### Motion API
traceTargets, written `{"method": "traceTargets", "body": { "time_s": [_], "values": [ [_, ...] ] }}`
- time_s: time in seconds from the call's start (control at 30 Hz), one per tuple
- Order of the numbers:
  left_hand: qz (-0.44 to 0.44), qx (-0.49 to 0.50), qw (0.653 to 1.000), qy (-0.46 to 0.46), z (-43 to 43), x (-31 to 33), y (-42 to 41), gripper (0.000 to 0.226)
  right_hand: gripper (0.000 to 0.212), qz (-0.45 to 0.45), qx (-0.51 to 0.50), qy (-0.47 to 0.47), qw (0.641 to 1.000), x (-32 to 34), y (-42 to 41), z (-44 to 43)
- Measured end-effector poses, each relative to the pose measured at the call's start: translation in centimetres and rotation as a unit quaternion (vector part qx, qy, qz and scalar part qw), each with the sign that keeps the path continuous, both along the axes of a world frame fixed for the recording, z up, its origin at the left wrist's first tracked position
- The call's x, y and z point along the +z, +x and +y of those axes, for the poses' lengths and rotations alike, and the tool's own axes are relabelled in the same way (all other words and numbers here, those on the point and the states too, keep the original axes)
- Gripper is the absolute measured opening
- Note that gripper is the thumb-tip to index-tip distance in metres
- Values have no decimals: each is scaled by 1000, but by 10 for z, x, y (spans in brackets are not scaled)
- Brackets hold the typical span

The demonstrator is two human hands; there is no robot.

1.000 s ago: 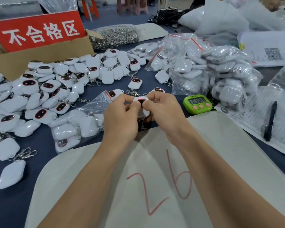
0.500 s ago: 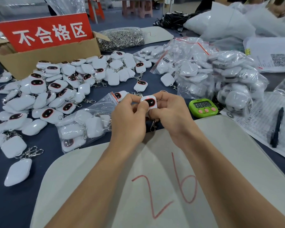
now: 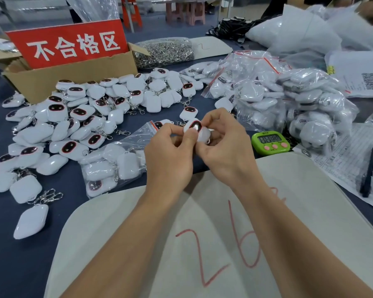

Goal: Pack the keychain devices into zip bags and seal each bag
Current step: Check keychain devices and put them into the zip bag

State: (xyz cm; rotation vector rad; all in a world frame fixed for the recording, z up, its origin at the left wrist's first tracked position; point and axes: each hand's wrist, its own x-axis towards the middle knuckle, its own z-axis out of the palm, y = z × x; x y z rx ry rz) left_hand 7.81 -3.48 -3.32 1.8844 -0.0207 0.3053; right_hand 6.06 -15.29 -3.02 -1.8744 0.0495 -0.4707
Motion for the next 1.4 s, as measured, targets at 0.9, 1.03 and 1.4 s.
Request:
{"method": "traceTargets", "body": {
  "time_s": [0.9, 1.03, 1.4],
  "values": [
    [-9, -31, 989, -146, 11, 9, 0, 24, 41, -26, -58, -118, 991, 5, -7, 3],
    [-28, -53, 988, -144, 12, 10, 1, 16, 24, -11, -7, -20, 1000, 6, -4, 1],
    [-17, -97, 981, -164, 16, 10, 7, 5, 22, 19, 60, 130, 990, 6, 0, 1]
  ]
}}
